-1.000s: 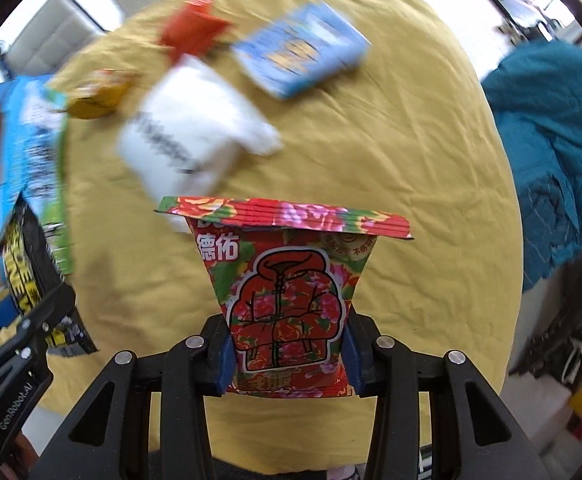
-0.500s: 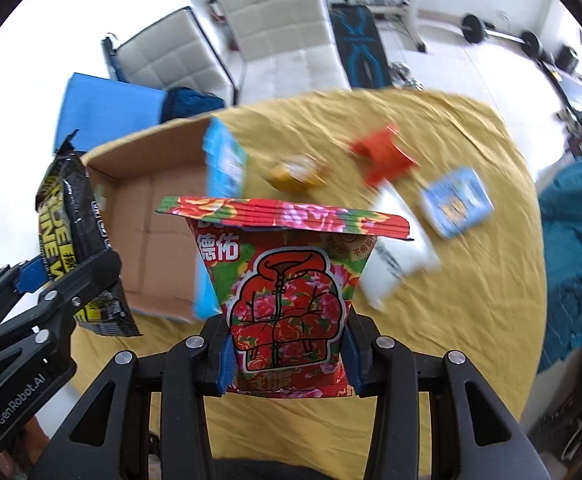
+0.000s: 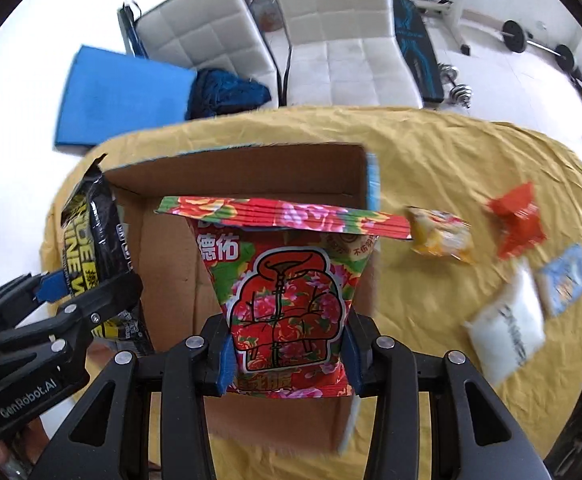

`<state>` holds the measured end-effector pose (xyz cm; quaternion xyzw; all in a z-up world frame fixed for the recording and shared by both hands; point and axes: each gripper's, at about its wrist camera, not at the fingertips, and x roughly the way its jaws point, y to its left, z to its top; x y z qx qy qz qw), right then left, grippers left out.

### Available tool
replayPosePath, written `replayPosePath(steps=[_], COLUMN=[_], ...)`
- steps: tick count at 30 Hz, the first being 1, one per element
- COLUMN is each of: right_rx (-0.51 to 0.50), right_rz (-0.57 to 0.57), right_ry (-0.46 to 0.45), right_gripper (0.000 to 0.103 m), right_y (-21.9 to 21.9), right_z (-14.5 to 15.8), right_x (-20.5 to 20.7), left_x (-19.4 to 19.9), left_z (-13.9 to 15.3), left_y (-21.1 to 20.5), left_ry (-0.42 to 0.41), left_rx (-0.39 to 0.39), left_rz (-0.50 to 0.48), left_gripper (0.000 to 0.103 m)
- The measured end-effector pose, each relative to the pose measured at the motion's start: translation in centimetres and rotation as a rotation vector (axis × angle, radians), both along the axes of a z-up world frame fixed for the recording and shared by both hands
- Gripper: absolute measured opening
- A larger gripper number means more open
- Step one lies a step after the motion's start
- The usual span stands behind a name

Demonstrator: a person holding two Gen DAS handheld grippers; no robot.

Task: Organize snacks
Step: 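Carry both packs into the box and open both tools to release them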

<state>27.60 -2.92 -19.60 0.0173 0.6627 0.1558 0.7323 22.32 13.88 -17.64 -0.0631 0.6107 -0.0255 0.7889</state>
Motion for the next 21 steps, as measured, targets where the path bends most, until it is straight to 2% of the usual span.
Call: replayPosePath(steps=[8,14,18,21], right_rx=[-0.08,-0.124,-0.126,-0.127], right_rz=[0.024,0.033,0.034,0.033], right_ry=[0.087,0.134,0.165,0.158], right_gripper=[0.045,0.045,0.045,0.046], right_y=[4.4,6.3,6.5,6.4], right_z=[-8.1,-11.8,-13.8,-14.3], right_x=[3.9,5.1,5.1,5.2], left_x=[5.7,7.8,7.9,7.8], left_z=[-9.0,-14.6,-16.5,-16.7], left_y=[3.9,4.0,3.5,3.1], left_ry=[0.178,0.291,0.314,0.296], left_rx=[-0.15,-0.183,-0.196,-0.203], left_rz=[-0.041,-0.096,-0.111,-0.131], left_gripper=[0.051,0.05,0.051,0.051])
